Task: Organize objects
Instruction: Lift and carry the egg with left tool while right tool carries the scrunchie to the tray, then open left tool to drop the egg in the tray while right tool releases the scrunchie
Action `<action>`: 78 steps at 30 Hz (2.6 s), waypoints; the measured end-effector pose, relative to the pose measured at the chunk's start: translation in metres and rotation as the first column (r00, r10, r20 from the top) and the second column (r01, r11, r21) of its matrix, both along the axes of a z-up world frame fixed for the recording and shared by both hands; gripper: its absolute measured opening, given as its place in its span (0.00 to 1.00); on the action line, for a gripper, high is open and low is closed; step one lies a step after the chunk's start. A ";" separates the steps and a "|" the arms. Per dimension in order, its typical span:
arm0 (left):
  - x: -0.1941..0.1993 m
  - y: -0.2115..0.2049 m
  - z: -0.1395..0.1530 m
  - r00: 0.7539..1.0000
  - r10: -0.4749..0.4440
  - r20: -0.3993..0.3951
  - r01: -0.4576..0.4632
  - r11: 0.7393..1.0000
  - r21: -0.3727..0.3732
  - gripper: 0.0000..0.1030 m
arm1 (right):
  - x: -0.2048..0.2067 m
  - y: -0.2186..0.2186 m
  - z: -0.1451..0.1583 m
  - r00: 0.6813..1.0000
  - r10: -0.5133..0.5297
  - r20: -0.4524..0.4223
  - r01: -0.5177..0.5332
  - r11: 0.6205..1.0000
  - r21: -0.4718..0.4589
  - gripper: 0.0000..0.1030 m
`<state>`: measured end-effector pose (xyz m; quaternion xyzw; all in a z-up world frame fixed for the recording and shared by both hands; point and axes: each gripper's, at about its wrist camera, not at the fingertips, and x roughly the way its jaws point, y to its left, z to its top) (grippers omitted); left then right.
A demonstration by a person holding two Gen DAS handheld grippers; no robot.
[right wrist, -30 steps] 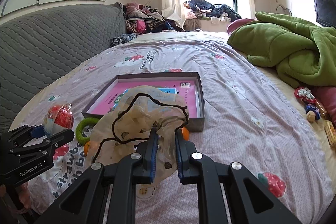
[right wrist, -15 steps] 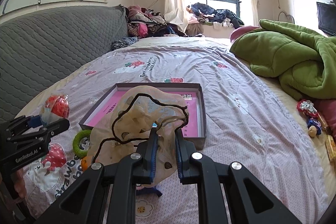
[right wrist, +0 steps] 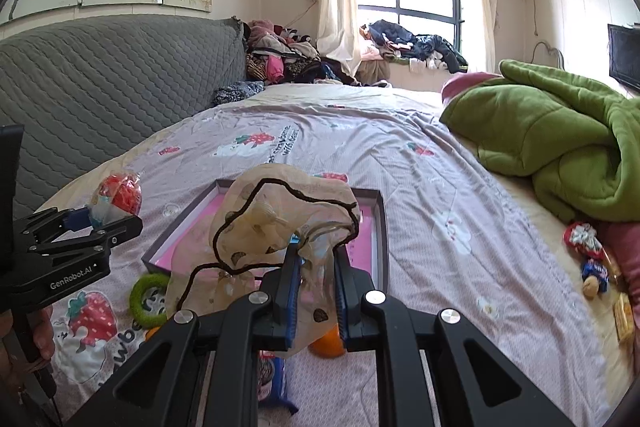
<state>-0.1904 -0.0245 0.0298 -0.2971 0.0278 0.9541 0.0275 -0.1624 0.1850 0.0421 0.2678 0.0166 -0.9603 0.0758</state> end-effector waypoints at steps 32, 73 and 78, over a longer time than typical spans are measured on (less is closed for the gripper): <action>-0.094 -0.006 -0.056 0.994 -0.022 0.110 0.019 0.999 0.028 0.51 | -0.098 0.009 -0.044 0.993 -0.011 0.117 0.003 0.998 0.061 0.16; -0.111 -0.006 -0.085 0.963 -0.062 0.263 0.037 0.994 0.100 0.61 | -0.124 0.022 -0.065 0.963 -0.082 0.256 0.067 0.996 0.064 0.49; -0.107 -0.004 -0.080 0.963 -0.064 0.260 0.038 0.994 0.104 0.61 | -0.121 0.024 -0.056 0.970 -0.081 0.231 0.070 0.996 0.056 0.51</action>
